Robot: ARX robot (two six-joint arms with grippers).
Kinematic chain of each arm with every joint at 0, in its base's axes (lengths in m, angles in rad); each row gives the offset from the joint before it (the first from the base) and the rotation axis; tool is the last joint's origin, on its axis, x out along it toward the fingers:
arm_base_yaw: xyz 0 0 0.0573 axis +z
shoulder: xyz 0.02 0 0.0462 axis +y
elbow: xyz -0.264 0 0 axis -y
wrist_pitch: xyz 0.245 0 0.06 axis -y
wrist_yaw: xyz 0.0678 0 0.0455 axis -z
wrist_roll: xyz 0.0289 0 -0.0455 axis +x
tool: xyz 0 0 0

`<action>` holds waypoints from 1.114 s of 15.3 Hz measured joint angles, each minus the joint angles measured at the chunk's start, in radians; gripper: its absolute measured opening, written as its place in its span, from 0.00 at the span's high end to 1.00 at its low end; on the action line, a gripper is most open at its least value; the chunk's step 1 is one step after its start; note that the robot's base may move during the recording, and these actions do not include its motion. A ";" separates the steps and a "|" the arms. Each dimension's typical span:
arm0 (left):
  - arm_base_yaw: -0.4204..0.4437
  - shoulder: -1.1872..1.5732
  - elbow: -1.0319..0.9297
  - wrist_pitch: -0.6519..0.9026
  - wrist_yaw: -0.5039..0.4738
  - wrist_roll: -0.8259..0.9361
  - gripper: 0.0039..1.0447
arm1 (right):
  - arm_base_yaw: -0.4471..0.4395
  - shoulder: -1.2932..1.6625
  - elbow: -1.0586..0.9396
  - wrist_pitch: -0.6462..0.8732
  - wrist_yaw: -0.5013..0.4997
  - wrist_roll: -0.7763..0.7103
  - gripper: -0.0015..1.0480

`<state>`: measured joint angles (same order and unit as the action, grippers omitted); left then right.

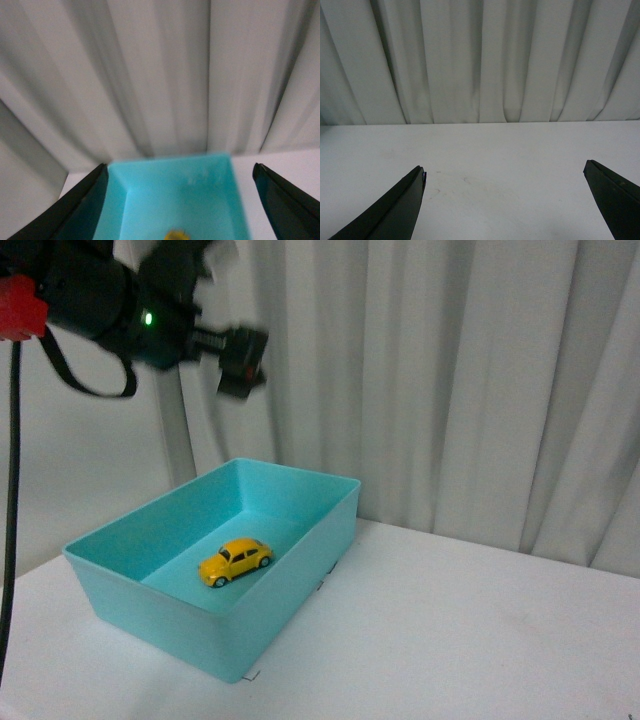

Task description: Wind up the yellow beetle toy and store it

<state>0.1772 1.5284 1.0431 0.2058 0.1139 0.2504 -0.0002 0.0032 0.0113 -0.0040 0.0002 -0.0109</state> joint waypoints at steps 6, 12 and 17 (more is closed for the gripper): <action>-0.076 -0.259 -0.591 0.639 -0.014 -0.236 0.81 | 0.000 -0.001 0.000 0.000 0.000 0.000 0.06; -0.175 -0.504 -0.848 0.627 -0.109 -0.247 0.99 | 0.000 0.000 0.000 0.000 -0.001 0.000 0.06; -0.180 -0.734 -0.965 0.497 -0.114 -0.247 0.99 | 0.000 -0.001 0.000 0.000 0.000 0.000 0.06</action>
<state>-0.0029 0.7944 0.0784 0.7025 -0.0002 0.0032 -0.0002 0.0025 0.0113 -0.0036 0.0002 -0.0109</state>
